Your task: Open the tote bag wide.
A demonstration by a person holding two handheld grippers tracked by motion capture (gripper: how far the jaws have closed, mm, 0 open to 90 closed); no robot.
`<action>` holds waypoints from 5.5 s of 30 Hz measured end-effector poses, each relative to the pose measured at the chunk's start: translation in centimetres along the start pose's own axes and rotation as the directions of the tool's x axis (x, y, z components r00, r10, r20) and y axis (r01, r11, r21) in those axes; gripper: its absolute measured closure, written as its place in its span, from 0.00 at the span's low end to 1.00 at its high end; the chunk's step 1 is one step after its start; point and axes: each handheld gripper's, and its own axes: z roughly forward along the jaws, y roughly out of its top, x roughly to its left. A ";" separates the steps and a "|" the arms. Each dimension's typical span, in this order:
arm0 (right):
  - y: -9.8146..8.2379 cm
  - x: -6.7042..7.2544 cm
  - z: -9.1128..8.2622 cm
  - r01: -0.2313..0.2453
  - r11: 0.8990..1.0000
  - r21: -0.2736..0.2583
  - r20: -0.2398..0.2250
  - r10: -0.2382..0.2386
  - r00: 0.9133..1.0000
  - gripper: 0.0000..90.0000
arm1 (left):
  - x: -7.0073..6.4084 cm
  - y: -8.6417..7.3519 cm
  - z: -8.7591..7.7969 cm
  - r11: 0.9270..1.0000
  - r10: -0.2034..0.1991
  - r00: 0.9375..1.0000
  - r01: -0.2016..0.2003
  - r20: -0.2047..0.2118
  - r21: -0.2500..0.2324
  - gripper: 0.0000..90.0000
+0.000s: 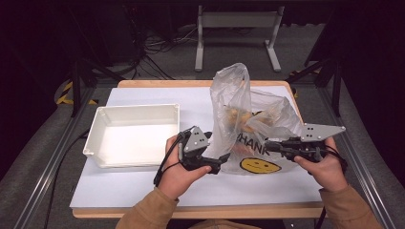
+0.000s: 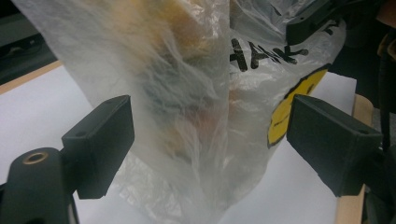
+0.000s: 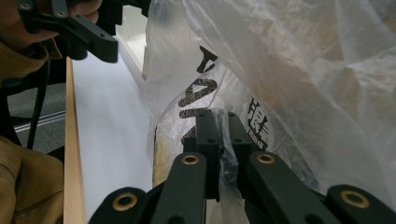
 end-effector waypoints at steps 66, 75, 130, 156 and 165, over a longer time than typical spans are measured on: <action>3.5 1.9 -3.1 0.051 0.978 -0.201 0.128 -0.026 0.991 0.26 | 3.0 -4.8 2.7 0.977 -0.021 1.000 0.016 0.020 0.214 0.97; 4.2 1.1 -1.5 0.113 0.988 -0.103 0.233 -0.087 0.969 0.65 | 3.0 -4.6 2.4 0.979 -0.009 1.000 0.005 0.019 0.204 0.98; -2.8 -5.3 -5.2 -0.140 0.971 -0.194 0.384 0.206 0.900 0.99 | 4.3 -5.5 2.5 0.974 -0.033 0.999 0.038 -0.028 0.223 0.98; -6.8 -6.2 -1.6 -0.270 0.963 -0.003 0.312 0.258 0.915 0.94 | 4.2 -6.4 3.4 0.960 -0.049 0.999 0.054 -0.023 0.276 0.97; -6.9 -6.0 -2.0 -0.272 0.962 0.014 0.310 0.255 0.916 0.78 | 3.8 -6.0 3.3 0.976 -0.058 0.998 0.056 0.005 0.209 0.55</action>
